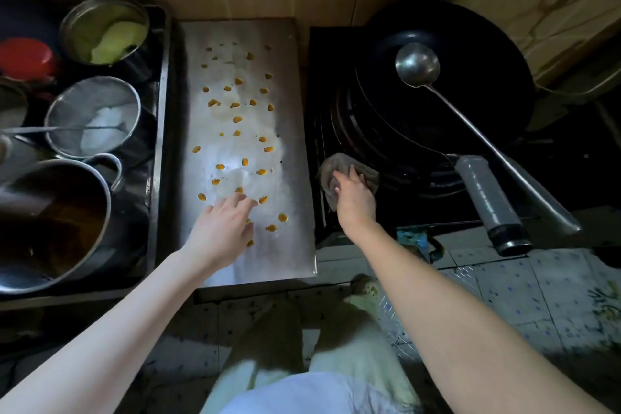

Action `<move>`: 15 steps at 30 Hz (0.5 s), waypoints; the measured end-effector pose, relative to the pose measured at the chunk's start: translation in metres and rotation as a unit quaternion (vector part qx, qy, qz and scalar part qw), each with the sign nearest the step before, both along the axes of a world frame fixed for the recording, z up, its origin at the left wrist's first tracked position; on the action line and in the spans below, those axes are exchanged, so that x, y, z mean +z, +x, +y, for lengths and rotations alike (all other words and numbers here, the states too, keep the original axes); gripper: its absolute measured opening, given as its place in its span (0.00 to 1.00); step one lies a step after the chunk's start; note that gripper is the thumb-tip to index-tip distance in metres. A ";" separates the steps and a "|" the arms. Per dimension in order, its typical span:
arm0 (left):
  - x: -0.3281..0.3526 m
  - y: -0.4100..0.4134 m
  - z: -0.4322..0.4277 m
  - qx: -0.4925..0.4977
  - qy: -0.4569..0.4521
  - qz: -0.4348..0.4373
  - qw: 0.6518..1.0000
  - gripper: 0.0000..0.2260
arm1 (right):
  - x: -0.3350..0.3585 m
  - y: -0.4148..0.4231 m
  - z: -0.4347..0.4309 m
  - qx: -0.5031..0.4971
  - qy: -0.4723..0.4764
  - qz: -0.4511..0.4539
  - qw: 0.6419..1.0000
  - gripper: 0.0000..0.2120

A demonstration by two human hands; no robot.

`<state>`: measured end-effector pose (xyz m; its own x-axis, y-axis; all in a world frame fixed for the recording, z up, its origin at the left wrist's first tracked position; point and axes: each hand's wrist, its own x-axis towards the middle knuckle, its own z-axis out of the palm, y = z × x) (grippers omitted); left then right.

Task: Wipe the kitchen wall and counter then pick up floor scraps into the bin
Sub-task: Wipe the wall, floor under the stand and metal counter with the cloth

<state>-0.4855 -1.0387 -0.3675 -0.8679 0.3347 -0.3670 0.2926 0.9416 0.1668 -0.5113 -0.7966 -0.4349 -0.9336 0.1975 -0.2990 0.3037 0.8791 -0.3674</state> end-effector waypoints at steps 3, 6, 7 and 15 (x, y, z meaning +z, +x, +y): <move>-0.001 -0.001 0.005 -0.002 0.003 0.002 1.000 0.19 | -0.002 0.006 0.003 0.020 0.002 0.008 1.000 0.22; -0.002 0.001 0.012 -0.008 0.012 0.007 1.000 0.19 | -0.008 0.028 0.014 0.048 -0.012 0.005 0.999 0.24; -0.002 0.001 0.015 -0.007 0.016 0.007 1.000 0.19 | -0.011 0.037 0.019 0.050 -0.018 0.002 0.999 0.25; 0.003 0.007 0.015 0.007 0.046 0.030 0.998 0.19 | -0.014 0.068 0.061 0.025 0.023 0.019 0.999 0.25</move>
